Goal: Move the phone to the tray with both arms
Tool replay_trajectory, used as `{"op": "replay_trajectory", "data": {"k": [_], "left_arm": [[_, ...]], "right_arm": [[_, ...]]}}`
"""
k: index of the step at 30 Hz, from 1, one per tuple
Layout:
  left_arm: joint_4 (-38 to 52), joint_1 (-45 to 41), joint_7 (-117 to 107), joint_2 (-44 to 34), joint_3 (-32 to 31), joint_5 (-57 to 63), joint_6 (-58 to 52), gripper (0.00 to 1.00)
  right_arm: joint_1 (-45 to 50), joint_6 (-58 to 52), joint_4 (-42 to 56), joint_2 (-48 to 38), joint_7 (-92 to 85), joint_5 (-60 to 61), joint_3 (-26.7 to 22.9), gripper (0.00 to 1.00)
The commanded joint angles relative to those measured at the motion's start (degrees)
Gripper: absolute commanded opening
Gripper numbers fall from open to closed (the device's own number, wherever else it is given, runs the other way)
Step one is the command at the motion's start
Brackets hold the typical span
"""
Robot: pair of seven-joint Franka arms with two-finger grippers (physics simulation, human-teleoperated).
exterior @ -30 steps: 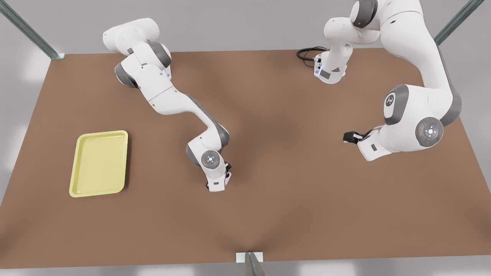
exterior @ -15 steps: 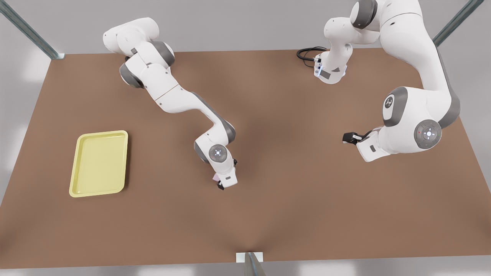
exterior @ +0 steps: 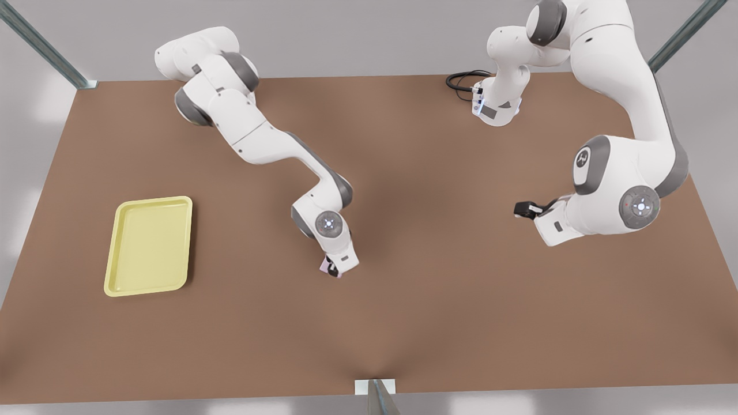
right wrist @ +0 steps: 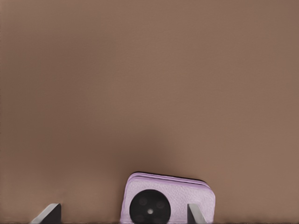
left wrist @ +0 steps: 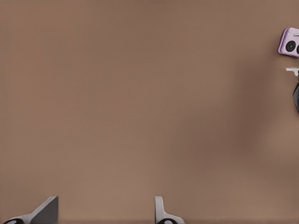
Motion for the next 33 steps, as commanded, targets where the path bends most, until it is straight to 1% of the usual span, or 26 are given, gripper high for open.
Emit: {"op": "replay_trajectory", "data": {"k": [1,5,10,33], "left_arm": [[0.1,0.0,0.4,0.0,0.0,0.0,0.4,1.00],[0.1,0.0,0.5,0.1,0.0,0.2,0.4,1.00],[0.1,0.3,0.6,0.0,0.2,0.3,0.9,1.00],[0.0,0.4,0.6,0.5,0.2,0.4,0.9,1.00]], "right_arm": [[-0.9,0.5,-2.1,-1.2,-5.2,0.0,0.0,1.00],[-2.1,0.0,-3.2,-2.3,-5.0,-0.8,0.1,1.00],[-1.6,0.3,0.3,0.0,-1.1,-0.2,-0.3,1.00],[-1.4,0.5,-1.3,1.0,3.1,-1.6,-0.6,1.00]]}}
